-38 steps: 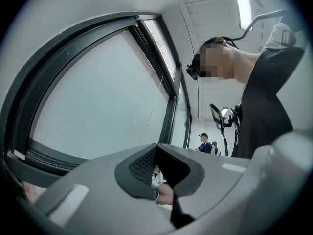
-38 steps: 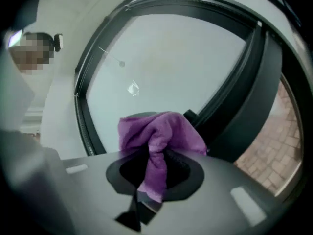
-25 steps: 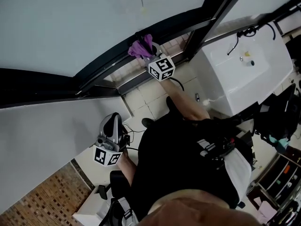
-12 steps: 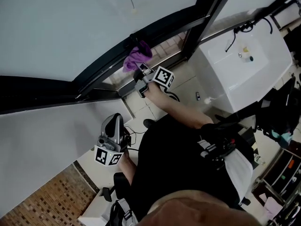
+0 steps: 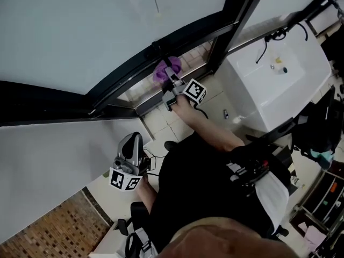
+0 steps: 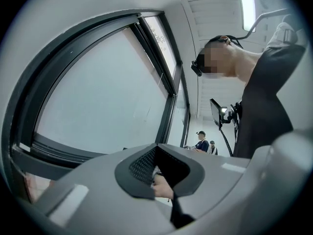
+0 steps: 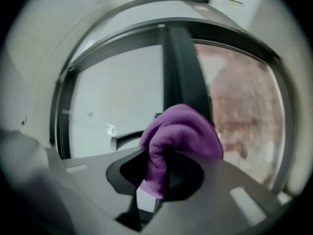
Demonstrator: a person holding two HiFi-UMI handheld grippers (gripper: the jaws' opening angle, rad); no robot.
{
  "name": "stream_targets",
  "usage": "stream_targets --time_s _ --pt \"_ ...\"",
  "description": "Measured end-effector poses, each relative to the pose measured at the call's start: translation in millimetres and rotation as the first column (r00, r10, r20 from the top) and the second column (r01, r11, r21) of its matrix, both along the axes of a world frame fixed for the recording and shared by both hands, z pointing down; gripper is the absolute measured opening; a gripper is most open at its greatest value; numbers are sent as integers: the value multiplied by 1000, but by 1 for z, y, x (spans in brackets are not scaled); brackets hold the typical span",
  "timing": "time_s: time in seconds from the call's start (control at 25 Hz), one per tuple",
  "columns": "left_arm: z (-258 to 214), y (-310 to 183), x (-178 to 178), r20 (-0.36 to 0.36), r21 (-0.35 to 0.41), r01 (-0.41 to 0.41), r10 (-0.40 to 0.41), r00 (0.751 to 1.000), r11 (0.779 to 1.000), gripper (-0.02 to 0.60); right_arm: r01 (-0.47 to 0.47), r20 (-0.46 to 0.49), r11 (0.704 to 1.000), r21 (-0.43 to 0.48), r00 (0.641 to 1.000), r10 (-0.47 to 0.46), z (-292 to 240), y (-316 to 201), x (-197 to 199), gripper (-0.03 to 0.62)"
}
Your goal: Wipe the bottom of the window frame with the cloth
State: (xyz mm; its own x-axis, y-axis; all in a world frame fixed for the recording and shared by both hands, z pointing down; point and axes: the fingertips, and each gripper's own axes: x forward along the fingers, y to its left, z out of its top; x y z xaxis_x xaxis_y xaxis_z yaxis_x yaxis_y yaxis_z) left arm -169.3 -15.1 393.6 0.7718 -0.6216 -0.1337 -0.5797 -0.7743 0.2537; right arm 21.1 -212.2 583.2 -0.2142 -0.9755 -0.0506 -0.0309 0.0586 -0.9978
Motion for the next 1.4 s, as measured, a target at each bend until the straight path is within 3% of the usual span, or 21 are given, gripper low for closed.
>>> stream_targets --time_s 0.08,0.16,0.24,0.36,0.48,0.56,0.76,0.92,1.0,1.08,1.16,1.2,1.24,1.32,1.4 --pt "1 0 0 -1 1 -12 12 1000 1000 0 8 -234 989 149 972 27 -31 -30 1 52" --pt "2 3 2 0 -1 -21 21 1000 1000 0 45 -427 967 250 901 69 -48 -49 -6 63" --pt "4 7 5 2 -5 -32 32 999 999 0 61 -559 959 276 822 109 -57 -52 -13 63" --pt "4 9 7 1 -8 -40 40 999 999 0 75 -681 955 285 718 147 -70 -57 -23 63" --pt "4 12 5 -1 -5 -32 32 999 999 0 71 -742 952 297 644 183 -69 -61 -24 63" --pt "5 13 2 -2 -4 -23 23 1000 1000 0 84 -764 947 309 616 194 -68 -58 -22 63" --pt "9 13 -5 -1 -24 1 -1 1000 1000 0 117 -752 931 344 628 199 -73 -34 -18 62" --pt "12 8 0 1 -34 -19 19 1000 999 0 161 -773 925 345 608 183 -68 -2 -9 61" --pt "14 4 5 1 -40 -34 34 999 999 0 188 -772 921 342 614 161 -67 15 -5 61" --pt "16 0 13 4 -50 -52 52 999 997 0 240 -753 890 389 639 157 -82 42 -5 61" --pt "18 -3 22 6 -55 -73 74 997 996 0 320 -751 815 483 630 198 -117 78 -9 61" --pt "18 -5 27 6 -56 -83 83 997 995 0 349 -758 786 511 613 220 -132 91 -7 61" --pt "19 -7 32 5 -56 -91 91 996 994 0 361 -772 779 513 591 234 -141 94 1 61" --pt "19 -10 41 7 -54 -104 104 995 993 0 351 -823 818 456 515 238 -139 73 27 61" --pt "17 -10 49 8 -50 -112 113 994 992 0 373 -905 859 351 371 209 -130 31 48 61"
